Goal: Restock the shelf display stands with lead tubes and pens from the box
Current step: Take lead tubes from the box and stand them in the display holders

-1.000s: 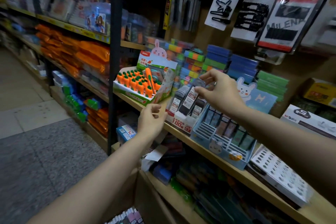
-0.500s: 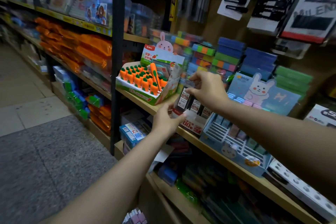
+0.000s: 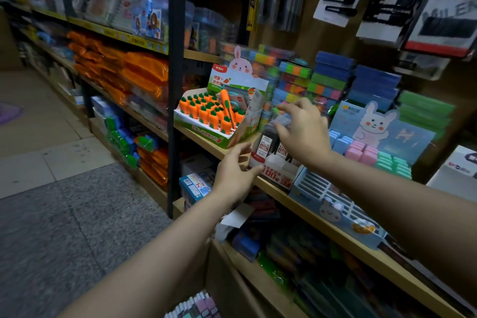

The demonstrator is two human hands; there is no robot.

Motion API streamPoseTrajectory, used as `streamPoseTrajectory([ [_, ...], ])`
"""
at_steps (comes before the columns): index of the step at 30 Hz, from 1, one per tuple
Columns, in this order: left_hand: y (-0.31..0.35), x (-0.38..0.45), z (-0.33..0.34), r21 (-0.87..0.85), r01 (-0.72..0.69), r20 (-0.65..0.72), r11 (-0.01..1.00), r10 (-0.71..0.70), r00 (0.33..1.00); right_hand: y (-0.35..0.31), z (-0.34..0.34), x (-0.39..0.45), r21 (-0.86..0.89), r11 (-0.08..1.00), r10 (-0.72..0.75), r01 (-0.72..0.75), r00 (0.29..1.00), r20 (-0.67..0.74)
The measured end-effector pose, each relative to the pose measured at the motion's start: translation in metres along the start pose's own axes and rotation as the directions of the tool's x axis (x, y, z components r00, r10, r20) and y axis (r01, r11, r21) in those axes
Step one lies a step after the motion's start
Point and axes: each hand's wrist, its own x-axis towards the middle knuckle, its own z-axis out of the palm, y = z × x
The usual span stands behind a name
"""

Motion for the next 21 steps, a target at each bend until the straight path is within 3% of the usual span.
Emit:
streamPoseTrajectory([
  [2,-0.001,-0.008,-0.011,0.04,-0.022,0.009,0.999,0.022,1.0,-0.004,-0.009,-0.01,0.221,0.974,0.047,-0.038,0.998,-0.036],
  [5,-0.01,-0.034,-0.027,0.15,-0.044,0.092,0.988,0.03,0.995,-0.018,-0.009,-0.047,0.563,0.823,0.1,-0.079,0.995,-0.007],
  [8,-0.028,-0.072,-0.044,0.271,-0.028,0.206,0.962,-0.029,0.978,-0.029,0.017,-0.113,0.711,0.679,0.056,-0.183,0.978,0.199],
  [11,-0.064,-0.122,-0.065,0.395,0.1,0.273,0.913,-0.221,0.936,-0.03,0.063,-0.186,0.633,0.691,-0.029,-0.349,0.861,0.507],
  [14,-0.127,-0.181,-0.073,0.481,0.357,0.09,0.801,-0.449,0.889,-0.031,0.111,-0.245,0.494,0.739,-0.039,-0.458,0.703,0.71],
  [16,-0.168,-0.219,-0.064,0.403,0.546,-0.082,0.735,-0.565,0.821,-0.034,0.138,-0.275,0.4,0.735,-0.006,-0.547,0.585,0.811],
  [18,-0.201,-0.249,-0.052,0.282,0.684,-0.158,0.673,-0.671,0.725,-0.037,0.16,-0.299,0.298,0.745,0.057,-0.597,0.501,0.864],
  [21,-0.238,-0.278,-0.037,0.179,0.795,-0.264,0.58,-0.75,0.607,-0.034,0.186,-0.325,0.168,0.815,0.142,-0.554,0.472,0.87],
])
